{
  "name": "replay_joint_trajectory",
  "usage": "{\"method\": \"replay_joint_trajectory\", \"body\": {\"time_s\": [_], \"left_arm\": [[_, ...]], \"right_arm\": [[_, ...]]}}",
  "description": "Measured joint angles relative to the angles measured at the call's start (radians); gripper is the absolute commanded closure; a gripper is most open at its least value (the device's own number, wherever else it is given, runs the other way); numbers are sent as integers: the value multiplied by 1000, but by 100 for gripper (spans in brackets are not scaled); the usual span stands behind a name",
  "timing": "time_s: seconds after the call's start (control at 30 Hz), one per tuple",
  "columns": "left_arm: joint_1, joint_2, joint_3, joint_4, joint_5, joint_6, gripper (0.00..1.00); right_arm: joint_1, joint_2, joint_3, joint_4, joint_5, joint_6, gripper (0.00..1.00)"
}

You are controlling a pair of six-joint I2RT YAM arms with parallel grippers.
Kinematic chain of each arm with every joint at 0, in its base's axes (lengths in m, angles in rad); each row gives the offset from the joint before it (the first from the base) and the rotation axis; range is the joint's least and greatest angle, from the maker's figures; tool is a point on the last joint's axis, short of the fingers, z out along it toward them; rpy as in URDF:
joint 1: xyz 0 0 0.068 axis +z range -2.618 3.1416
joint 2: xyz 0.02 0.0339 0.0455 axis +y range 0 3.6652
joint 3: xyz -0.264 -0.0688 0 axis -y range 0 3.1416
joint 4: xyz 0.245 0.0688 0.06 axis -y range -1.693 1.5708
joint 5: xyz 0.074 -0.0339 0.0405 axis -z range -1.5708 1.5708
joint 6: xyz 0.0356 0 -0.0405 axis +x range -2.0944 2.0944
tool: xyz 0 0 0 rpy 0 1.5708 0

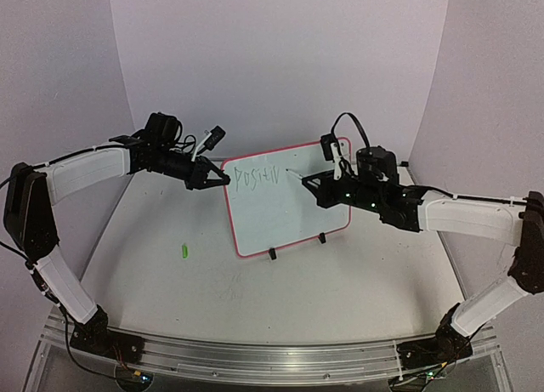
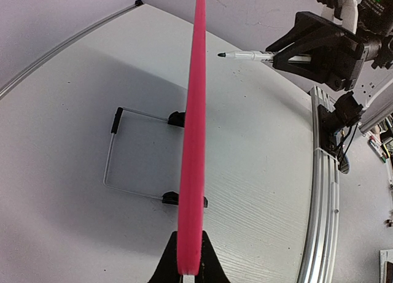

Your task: Write a sentence on the whiteboard

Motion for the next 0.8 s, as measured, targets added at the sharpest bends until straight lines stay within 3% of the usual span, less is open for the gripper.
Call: {"method": "replay_joint_trajectory", "body": {"time_s": [0.8], "left_arm": [[0,0,0,0,0,0,100]], "right_arm": [[0,65,57,-10,7,-6,100]]}}
